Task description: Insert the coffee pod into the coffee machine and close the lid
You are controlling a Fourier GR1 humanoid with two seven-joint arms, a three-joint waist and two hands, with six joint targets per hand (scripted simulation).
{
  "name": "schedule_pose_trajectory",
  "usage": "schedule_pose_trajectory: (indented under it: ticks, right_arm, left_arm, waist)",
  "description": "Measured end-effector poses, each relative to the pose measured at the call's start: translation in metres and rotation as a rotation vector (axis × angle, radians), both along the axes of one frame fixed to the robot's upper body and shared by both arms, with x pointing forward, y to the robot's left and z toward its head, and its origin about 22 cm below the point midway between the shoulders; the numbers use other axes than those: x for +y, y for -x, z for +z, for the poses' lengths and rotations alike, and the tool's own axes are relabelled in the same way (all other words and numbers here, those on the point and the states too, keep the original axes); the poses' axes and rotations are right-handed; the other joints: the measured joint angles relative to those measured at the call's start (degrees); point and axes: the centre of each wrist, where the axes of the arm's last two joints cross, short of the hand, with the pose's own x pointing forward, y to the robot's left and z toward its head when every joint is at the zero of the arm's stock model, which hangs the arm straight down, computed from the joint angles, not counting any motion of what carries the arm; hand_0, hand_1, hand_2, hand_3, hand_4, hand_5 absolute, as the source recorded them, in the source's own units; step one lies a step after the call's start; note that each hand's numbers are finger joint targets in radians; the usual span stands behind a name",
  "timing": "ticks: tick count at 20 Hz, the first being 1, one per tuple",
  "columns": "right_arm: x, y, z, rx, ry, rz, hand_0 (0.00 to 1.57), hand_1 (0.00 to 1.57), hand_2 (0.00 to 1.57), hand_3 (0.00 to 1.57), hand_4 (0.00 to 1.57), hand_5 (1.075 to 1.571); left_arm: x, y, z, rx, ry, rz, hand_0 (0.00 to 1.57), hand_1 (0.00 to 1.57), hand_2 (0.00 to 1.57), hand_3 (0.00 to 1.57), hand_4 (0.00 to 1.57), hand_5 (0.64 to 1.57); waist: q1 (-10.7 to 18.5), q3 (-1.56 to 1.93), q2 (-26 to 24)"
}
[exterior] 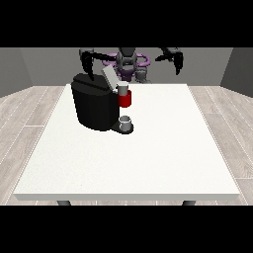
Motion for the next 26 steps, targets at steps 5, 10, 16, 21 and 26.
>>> schedule_pose_trajectory:
  ticks: [5, 10, 16, 21, 26]
  right_arm:
    - [0.015, -0.009, 0.006, -0.027, 0.016, 0.052, 0.00, 0.00, 0.00, 0.00, 0.00, 1.571]
    - [0.023, -0.017, 0.012, -0.057, 0.036, 0.093, 0.00, 0.00, 0.00, 0.00, 0.00, 1.571]
    - [0.035, -0.029, 0.030, -0.093, 0.052, 0.118, 0.00, 0.00, 0.00, 0.00, 0.13, 1.571]
    - [0.046, -0.041, 0.057, -0.147, 0.101, 0.143, 0.00, 0.00, 0.00, 0.00, 0.12, 1.571]
    - [0.054, -0.050, 0.079, -0.134, 0.149, 0.135, 0.00, 0.00, 0.00, 0.00, 0.00, 1.571]
  left_arm:
    - [0.011, 0.008, 0.012, -0.030, 0.009, 0.021, 0.00, 0.00, 0.00, 0.00, 0.36, 1.571]
    - [0.018, 0.016, 0.023, -0.052, 0.002, 0.044, 0.00, 0.00, 0.00, 0.00, 0.38, 1.571]
    - [0.030, 0.022, 0.031, -0.083, -0.015, 0.073, 0.00, 0.00, 0.00, 0.00, 0.31, 1.571]
    - [0.034, 0.021, 0.031, -0.114, -0.042, 0.083, 0.00, 0.00, 0.00, 0.00, 0.35, 1.571]
    - [0.032, 0.020, 0.031, -0.115, -0.046, 0.073, 0.00, 0.00, 0.00, 0.00, 0.37, 1.571]
  waist:
    - [-0.9, -0.01, 2.3]
    - [-1.4, -0.07, 3.9]
    - [-1.9, -0.03, 6.1]
    - [-1.7, 0.05, 8.7]
    - [-1.1, 0.39, 9.9]
